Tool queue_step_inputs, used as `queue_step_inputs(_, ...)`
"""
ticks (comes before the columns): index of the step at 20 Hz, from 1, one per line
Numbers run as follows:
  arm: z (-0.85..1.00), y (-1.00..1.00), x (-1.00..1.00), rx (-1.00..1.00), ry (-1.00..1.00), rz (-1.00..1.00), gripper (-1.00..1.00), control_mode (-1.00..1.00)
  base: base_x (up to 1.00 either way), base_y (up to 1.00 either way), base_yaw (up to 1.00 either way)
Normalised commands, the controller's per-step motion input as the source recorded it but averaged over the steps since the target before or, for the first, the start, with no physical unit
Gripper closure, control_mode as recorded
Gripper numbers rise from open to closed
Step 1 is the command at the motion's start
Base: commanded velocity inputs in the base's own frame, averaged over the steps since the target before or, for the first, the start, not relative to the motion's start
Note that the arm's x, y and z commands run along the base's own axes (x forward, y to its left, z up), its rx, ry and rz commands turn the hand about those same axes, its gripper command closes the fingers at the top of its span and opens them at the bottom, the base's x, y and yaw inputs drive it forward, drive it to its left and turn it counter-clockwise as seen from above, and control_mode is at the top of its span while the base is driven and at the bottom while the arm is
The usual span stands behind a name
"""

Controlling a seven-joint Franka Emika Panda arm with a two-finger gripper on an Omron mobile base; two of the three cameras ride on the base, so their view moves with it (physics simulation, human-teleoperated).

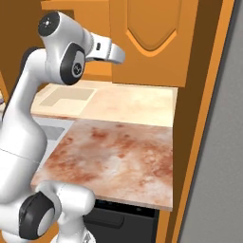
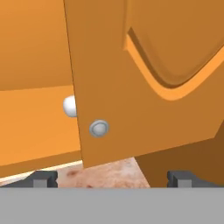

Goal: Open the cabinet and move the ladle to the pot. Then close the cabinet.

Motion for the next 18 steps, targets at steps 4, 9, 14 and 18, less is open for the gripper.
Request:
queue_step_inputs(4,0.0,0.0,0.2,0.07,0.0,0.0,-1.0,-1.0,0.0,0.0,0.0)
queue_step_inputs(9,0.01,0.0,0.58,0.07,0.07,0.0,-1.0,-1.0,0.0,0.0,0.0)
queue_step_inputs(14,0.02,-0.01,0.62,0.0,0.1,0.0,-1.0,-1.0,0.0,0.0,0.0)
queue_step_inputs(18,0.07,-0.03,0.29,0.0,0.07,0.0,-1.0,-1.0,0.0,0.0,0.0)
